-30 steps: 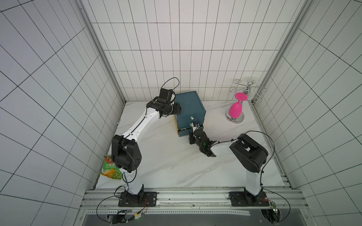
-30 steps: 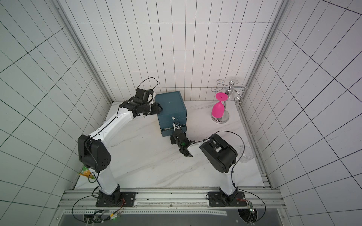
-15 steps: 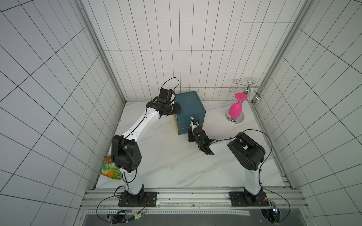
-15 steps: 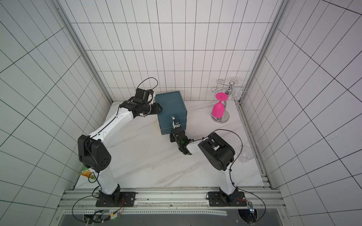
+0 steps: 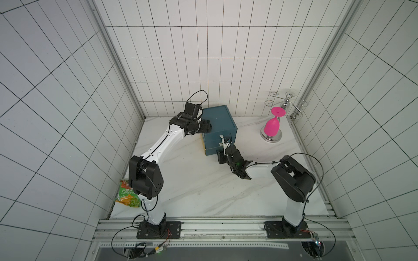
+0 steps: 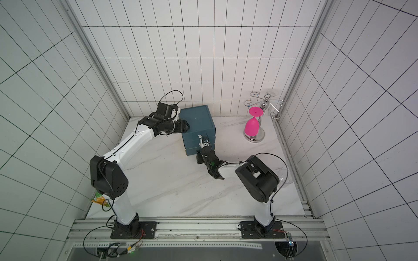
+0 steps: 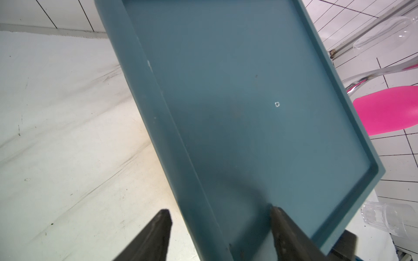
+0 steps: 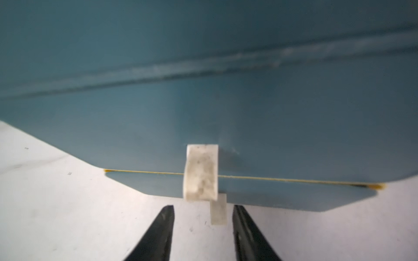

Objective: Place the transparent tape into the drawer according to color
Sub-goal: Close the drawer in the storage box, then reset both arms

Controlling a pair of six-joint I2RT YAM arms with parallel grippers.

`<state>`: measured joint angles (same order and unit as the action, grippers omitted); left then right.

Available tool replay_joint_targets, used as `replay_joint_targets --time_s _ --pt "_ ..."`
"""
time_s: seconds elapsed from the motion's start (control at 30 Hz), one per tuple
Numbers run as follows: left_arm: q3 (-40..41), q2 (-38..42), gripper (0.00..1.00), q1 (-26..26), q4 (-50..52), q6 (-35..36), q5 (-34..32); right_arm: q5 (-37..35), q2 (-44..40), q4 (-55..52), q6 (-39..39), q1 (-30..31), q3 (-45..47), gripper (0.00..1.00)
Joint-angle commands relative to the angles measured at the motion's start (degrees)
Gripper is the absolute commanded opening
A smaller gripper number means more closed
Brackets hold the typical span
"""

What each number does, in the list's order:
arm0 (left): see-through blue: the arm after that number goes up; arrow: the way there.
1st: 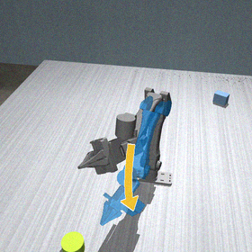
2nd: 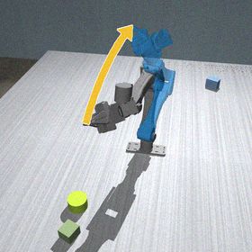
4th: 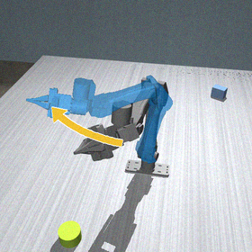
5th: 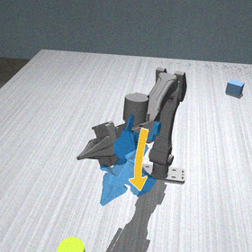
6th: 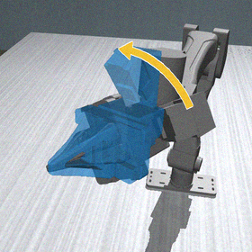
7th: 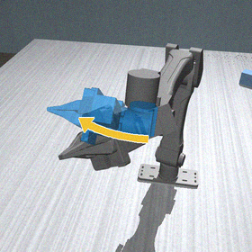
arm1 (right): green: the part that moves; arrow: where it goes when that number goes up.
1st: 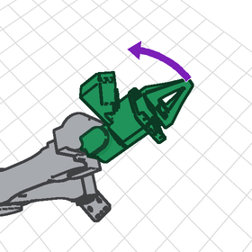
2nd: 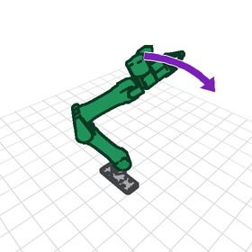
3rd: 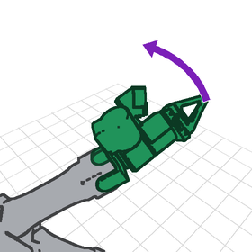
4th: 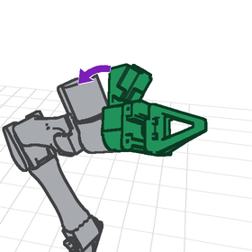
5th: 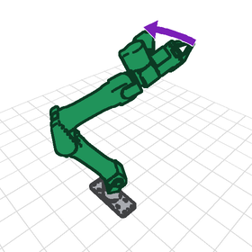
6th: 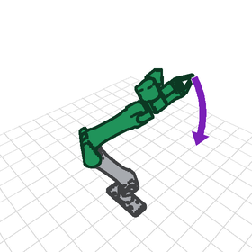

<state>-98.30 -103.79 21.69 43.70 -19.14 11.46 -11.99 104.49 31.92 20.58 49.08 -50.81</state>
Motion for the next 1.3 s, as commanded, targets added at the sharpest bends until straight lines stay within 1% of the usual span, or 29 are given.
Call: replay_joint_targets --time_s 0.0,0.03,0.1,0.2,0.3,0.4,0.53,0.6,0.7,0.8,0.83,0.9,1.0,1.07,1.1,1.13,1.23,1.27 --pt "2.16 3.67 0.90 0.15 1.38 0.42 0.23 2.26 -5.65 -6.07 1.72 0.02 3.64 0.58" --pt "2.76 4.95 0.97 0.02 0.77 0.09 0.07 2.60 -7.25 -7.64 1.88 0.00 4.55 0.62" --pt "4.71 7.92 0.98 -0.29 -0.89 -0.36 -0.18 3.18 -10.34 -10.50 1.83 -0.01 6.15 0.71" --pt "9.86 13.64 0.99 -0.81 -5.51 -1.33 -2.02 2.96 -15.02 -15.21 0.99 -0.04 8.00 0.87" --pt "18.18 20.33 0.99 -1.59 -12.69 -2.37 -5.80 3.01 -19.72 -19.30 -0.04 -0.84 9.14 0.99" --pt "26.96 26.25 0.99 -3.37 -18.97 -3.73 -9.75 3.17 -24.24 -23.74 -1.60 -2.49 9.23 0.99" --pt "38.02 32.29 0.98 -4.54 -26.07 -3.70 -16.87 2.25 -29.39 -28.26 -3.84 -7.13 9.30 0.99" --pt "42.89 34.52 0.98 -4.55 -29.22 -3.85 -20.33 0.41 -31.25 -29.64 -4.50 -10.16 9.62 0.99" --pt "50.16 36.97 0.99 -4.55 -33.84 -3.85 -25.27 -2.68 -32.93 -31.02 -4.40 -16.28 9.80 0.99" --pt "55.55 38.28 0.98 -4.55 -36.95 -2.38 -30.42 -7.67 -34.17 -30.65 -4.03 -22.05 10.96 0.99" --pt "56.93 38.51 0.98 -4.47 -38.02 -1.74 -31.99 -10.31 -34.75 -30.26 -4.05 -23.79 11.56 0.99" --pt "59.29 38.74 0.98 -4.47 -40.30 -0.89 -35.32 -14.98 -36.37 -28.78 -5.20 -26.49 13.27 0.99" --pt "63.64 38.96 0.98 -4.51 -47.02 1.59 -39.63 -20.76 -38.04 -24.79 -7.71 -30.06 16.23 0.99" --pt "66.34 38.24 0.98 -4.68 -52.91 5.33 -41.12 -20.67 -36.43 -16.65 -11.27 -33.02 19.68 0.99" --pt "67.17 37.66 0.98 -4.73 -55.03 7.24 -42.70 -20.93 -35.66 -16.11 -11.07 -34.17 18.96 0.99" --pt "67.51 37.11 0.98 -4.94 -56.41 8.52 -44.10 -19.92 -35.01 -18.91 -11.32 -34.97 17.58 0.99" --pt "67.42 34.90 0.98 -6.35 -59.93 13.94 -44.36 -20.41 -32.35 -6.83 -17.47 -35.26 21.61 0.99" --pt "67.58 33.39 0.98 -7.45 -61.85 15.87 -43.12 -20.44 -31.18 -3.67 -17.61 -35.85 22.73 0.99"
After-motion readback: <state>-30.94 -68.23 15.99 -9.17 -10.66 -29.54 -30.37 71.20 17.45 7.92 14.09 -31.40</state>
